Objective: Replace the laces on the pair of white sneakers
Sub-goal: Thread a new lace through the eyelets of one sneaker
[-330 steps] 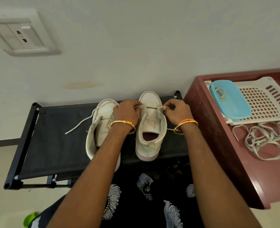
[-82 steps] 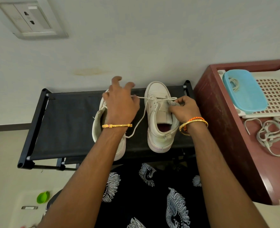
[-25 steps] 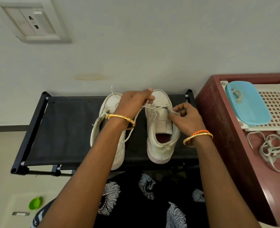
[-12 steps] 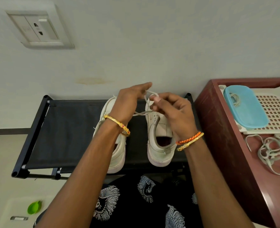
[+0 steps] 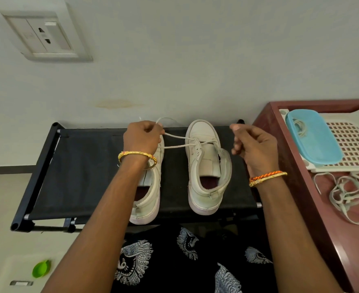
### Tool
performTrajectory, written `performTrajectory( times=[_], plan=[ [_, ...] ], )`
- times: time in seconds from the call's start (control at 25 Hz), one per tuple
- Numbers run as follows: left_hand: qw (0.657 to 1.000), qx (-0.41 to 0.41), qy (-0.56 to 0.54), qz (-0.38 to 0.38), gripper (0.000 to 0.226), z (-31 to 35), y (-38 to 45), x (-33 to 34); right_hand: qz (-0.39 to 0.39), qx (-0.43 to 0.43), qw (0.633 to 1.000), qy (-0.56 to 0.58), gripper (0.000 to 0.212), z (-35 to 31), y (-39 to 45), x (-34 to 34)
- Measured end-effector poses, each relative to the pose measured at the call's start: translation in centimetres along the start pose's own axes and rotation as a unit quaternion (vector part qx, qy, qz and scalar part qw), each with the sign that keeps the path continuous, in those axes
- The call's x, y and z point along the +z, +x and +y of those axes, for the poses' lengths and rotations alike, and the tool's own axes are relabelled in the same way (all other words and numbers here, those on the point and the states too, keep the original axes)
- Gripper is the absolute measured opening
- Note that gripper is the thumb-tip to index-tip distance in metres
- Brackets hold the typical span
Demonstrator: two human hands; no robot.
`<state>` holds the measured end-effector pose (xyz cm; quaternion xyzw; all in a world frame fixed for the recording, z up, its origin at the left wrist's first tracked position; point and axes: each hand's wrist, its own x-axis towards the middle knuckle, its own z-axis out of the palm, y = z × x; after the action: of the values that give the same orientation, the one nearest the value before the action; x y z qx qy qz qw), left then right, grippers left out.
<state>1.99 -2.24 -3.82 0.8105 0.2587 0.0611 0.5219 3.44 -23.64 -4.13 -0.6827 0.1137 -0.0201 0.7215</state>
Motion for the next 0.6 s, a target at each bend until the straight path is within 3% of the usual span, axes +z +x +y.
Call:
performTrajectory(
  times=[0.08,0.16,0.24,0.28,0.36,0.44,0.52,0.6],
  plan=[
    [0.989,0.047,0.14,0.014,0.026,-0.5,0.0,0.1,0.016,-0.047,0.993,-0.108,0.016,0.7,0.1,0.2],
    [0.951,0.083,0.289,0.066,0.027,-0.6,-0.5,0.4,0.036,-0.08,0.982,-0.169,0.015,1.0,0.1,0.6],
    [0.958,0.142,0.229,0.096,0.022,0.2,-1.1,0.6,0.036,-0.086,0.979,-0.181,0.016,0.9,0.1,1.0],
    [0.975,0.171,0.128,0.058,0.02,0.8,-1.3,0.6,0.016,-0.094,0.977,-0.189,0.021,0.8,0.1,1.1],
    [0.978,0.181,-0.032,-0.103,0.021,2.0,-2.1,0.8,-0.077,-0.145,0.964,-0.208,0.04,0.4,-0.7,1.8],
    [0.952,0.237,-0.02,-0.195,0.024,2.7,-3.0,1.1,-0.184,-0.207,0.943,-0.185,0.049,0.2,-1.6,2.9],
    [0.939,0.285,0.004,-0.192,0.025,2.8,-3.3,1.7,-0.232,-0.225,0.935,-0.145,0.037,0.2,-2.0,3.5],
    [0.953,0.281,0.002,-0.114,0.026,2.4,-2.8,1.7,-0.2,-0.201,0.952,-0.116,0.024,-0.1,-1.5,3.1]
  ],
)
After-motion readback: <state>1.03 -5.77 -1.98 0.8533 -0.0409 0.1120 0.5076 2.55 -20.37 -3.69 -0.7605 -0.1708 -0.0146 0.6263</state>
